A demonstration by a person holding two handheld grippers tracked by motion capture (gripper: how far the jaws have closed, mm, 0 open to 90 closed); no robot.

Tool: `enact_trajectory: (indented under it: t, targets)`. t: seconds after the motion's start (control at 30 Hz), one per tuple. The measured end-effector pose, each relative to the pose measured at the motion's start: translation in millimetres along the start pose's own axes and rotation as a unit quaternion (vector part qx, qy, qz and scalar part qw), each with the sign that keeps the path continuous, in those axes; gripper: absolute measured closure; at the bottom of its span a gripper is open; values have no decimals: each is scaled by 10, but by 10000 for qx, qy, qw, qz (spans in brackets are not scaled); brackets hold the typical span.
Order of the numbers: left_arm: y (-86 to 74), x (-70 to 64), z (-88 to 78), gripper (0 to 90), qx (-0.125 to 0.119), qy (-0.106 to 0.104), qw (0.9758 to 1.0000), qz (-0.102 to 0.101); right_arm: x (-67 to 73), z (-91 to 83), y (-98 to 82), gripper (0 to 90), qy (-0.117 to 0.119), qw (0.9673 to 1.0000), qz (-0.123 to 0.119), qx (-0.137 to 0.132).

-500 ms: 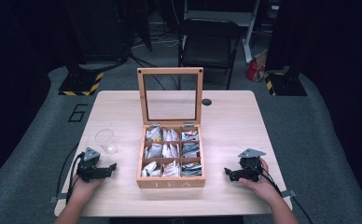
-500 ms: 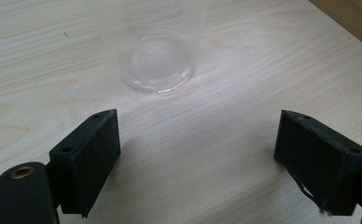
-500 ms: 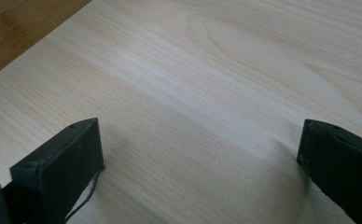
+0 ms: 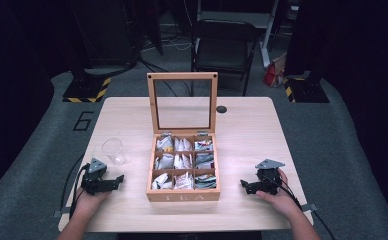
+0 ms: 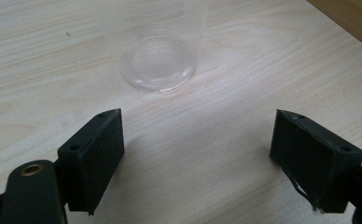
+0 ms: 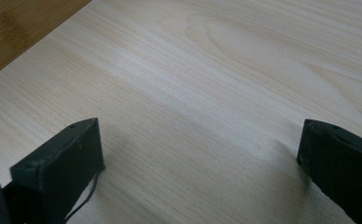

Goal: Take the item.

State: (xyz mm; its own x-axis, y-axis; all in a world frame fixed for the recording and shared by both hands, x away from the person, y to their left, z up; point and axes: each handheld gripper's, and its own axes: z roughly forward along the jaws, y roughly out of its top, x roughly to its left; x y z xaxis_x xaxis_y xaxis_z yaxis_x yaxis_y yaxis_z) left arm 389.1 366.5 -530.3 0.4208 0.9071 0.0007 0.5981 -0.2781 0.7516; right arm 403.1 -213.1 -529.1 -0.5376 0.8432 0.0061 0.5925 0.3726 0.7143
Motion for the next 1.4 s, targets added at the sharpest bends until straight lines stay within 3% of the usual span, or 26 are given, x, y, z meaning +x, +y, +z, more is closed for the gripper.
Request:
enact_trajectory:
  t: [0.37, 0.6, 0.8, 0.93, 1.4]
  targets:
    - [-3, 15, -20, 185, 50, -51, 10000, 33, -1, 1, 1, 0, 4, 10000, -4, 11]
    - [18, 29, -60, 234, 88, -66, 9998, -142, 0, 2, 1, 0, -1, 10000, 5, 7]
    - [63, 40, -187, 263, -115, -75, 9995, -285, -1, 1, 1, 0, 2, 10000, -5, 10]
    - [97, 38, -260, 276, -207, -217, 9987, -422, 1, 2, 1, 0, -4, 10000, 5, 7]
    - [185, -57, -425, 317, -440, -315, 9983, -214, 0, 1, 1, 0, 3, 10000, -2, 10]
